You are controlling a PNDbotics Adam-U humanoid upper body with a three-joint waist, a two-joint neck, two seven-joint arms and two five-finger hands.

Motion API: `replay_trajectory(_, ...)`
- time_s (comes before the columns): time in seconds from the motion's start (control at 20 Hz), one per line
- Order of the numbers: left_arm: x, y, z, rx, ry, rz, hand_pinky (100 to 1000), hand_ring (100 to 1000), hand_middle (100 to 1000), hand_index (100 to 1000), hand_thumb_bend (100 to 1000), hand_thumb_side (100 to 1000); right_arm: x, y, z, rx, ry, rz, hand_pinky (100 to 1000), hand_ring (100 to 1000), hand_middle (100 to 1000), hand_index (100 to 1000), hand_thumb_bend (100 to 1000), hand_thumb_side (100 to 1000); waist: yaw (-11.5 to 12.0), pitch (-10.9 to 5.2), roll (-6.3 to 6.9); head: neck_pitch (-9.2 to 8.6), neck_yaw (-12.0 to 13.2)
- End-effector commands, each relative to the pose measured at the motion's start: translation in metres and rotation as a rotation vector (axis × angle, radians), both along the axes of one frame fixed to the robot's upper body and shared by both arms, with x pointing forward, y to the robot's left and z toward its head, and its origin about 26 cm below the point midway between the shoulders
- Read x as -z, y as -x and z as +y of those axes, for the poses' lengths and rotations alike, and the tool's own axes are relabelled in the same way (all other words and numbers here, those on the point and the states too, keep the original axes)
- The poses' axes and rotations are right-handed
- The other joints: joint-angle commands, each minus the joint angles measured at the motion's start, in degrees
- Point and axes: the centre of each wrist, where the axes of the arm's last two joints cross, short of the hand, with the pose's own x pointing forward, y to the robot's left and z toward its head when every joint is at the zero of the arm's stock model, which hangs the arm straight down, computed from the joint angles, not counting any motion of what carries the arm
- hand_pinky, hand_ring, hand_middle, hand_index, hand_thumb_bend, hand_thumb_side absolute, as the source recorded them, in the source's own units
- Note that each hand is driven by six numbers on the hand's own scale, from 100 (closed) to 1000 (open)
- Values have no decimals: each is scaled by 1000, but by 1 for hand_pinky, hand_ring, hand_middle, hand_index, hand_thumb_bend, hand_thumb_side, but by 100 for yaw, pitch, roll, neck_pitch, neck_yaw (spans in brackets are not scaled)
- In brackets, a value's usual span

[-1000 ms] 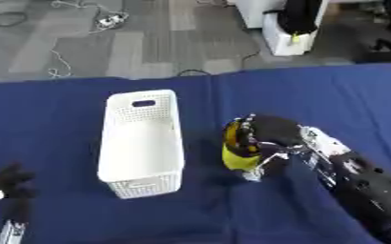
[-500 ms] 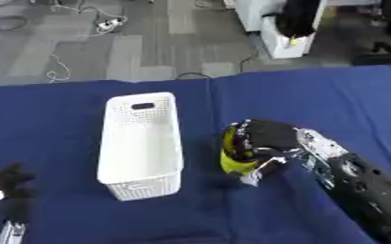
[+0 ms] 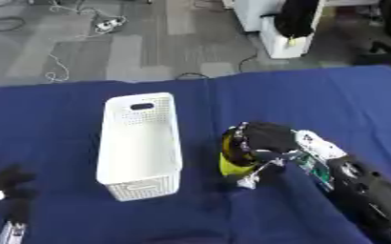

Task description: Pick up objects on the table and place them in the box.

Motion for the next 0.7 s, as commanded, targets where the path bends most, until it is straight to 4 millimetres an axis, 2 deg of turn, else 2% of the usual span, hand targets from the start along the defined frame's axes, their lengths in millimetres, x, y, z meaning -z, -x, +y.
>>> replay_trajectory(0.05,-7,1,0,11,-1,-22,884,663,729,936,102,837,-14,1,0,-21,-35,-16,100,100,100,100,247,463,2,-129,4,-74,-55)
replay_trajectory(0.7,-6,2,-1,10,0,-21,883,664,728,936,101,839,-31,8,13,-93,-64,43,100,100,100,100,152,548,-21,-99,30,-80,-57)
